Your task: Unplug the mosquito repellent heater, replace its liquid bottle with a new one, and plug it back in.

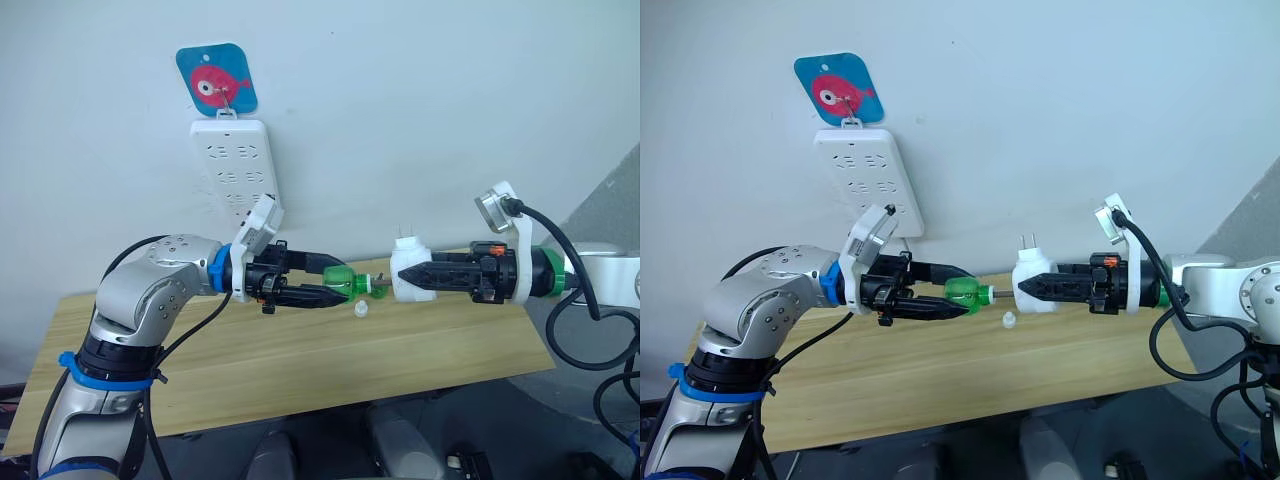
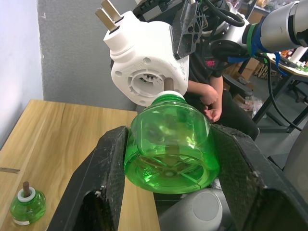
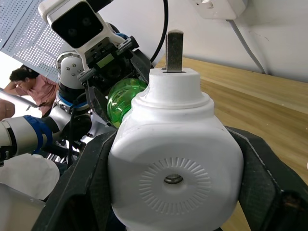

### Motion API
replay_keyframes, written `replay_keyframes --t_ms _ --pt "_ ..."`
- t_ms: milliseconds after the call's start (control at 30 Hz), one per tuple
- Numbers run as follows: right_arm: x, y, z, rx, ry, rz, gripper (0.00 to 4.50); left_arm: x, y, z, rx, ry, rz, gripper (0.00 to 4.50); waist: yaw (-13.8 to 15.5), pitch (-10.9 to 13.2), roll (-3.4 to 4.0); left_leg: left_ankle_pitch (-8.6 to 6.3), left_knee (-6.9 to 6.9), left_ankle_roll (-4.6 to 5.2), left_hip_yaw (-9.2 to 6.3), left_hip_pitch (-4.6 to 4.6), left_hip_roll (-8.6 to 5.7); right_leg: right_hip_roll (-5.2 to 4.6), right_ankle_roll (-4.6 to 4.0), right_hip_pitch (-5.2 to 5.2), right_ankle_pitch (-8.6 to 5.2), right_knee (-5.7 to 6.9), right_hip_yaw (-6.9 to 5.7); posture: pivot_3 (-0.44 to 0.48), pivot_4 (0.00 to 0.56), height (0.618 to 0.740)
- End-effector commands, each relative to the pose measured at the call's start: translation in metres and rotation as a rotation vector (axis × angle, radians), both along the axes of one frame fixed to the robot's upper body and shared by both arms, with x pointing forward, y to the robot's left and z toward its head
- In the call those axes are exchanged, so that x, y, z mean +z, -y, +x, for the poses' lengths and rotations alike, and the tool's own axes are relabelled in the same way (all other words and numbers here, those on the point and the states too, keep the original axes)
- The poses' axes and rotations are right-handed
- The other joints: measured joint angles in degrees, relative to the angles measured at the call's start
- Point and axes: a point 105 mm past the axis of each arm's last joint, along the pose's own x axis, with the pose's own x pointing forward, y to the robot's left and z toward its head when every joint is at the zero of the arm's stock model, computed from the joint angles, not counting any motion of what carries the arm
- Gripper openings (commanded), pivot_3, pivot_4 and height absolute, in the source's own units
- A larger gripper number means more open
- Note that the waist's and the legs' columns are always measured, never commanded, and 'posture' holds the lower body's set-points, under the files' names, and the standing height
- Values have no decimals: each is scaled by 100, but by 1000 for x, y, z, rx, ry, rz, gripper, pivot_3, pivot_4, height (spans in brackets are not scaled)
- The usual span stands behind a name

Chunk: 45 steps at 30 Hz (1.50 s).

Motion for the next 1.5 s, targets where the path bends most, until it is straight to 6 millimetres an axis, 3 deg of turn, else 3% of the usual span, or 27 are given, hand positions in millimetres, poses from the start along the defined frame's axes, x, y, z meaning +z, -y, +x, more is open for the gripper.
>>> replay_keyframes --t_ms 33,467,1500 --pt "14 -6 -5 35 52 40 2973 7 2 -3 -17 39 -24 2337 0 0 0 0 0 0 0 0 0 0 0 0 0 0 0 -197 110 740" --pt "17 0 -10 43 27 68 2973 13 1 -1 5 44 -31 2337 2 0 0 0 0 0 0 0 0 0 0 1 0 0 0 -195 105 740" --pt "15 -13 -11 56 28 103 2973 12 10 -3 -25 62 -22 2337 1 -1 0 0 0 0 -1 0 0 0 -1 1 1 0 -1 -198 111 740"
